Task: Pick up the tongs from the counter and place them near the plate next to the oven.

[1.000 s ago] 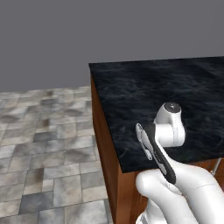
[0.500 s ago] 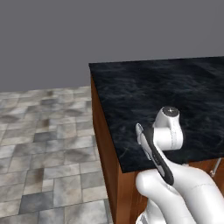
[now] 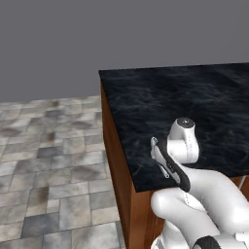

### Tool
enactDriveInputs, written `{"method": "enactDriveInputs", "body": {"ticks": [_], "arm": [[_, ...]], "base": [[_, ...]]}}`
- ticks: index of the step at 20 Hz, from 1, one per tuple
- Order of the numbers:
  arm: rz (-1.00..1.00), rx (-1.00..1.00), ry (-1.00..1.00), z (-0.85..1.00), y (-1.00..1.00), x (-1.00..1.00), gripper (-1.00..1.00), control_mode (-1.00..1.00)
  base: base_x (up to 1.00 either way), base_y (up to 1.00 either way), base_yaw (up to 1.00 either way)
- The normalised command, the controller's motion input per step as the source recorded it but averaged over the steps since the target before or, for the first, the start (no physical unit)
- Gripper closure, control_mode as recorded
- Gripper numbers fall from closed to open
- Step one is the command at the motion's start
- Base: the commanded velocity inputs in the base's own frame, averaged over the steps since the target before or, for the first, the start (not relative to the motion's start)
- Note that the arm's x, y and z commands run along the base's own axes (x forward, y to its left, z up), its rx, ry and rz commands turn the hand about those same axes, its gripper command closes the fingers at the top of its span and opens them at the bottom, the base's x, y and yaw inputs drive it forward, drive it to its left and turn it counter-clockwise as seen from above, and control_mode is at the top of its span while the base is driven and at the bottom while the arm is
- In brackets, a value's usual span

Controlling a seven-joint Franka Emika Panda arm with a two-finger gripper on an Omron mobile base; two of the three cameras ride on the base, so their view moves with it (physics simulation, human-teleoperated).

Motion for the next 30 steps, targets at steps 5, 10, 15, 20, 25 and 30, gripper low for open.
{"method": "enactDriveInputs", "body": {"ticks": [5, 10, 15, 20, 25, 30], "arm": [[0.00, 0.00, 0.00, -0.45, 0.05, 0.27, -1.00, -1.00], [0.00, 0.00, 0.01, -0.52, 0.02, 0.12, -1.00, -1.00], [0.00, 0.00, 0.00, -0.56, 0.00, 0.12, -1.00, -1.00], [0.00, -0.01, 0.00, -0.56, 0.07, 0.13, -1.00, -1.00], [0.00, -0.01, 0.00, -0.58, 0.02, 0.13, -1.00, -1.00], [0.00, 0.00, 0.00, -0.61, 0.00, 0.05, 1.00, -1.00]], "base": [[0.00, 0.00, 0.00], [0.00, 0.00, 0.00], [0.00, 0.00, 0.00], [0.00, 0.00, 0.00], [0.00, 0.00, 0.00], [0.00, 0.00, 0.00]]}}
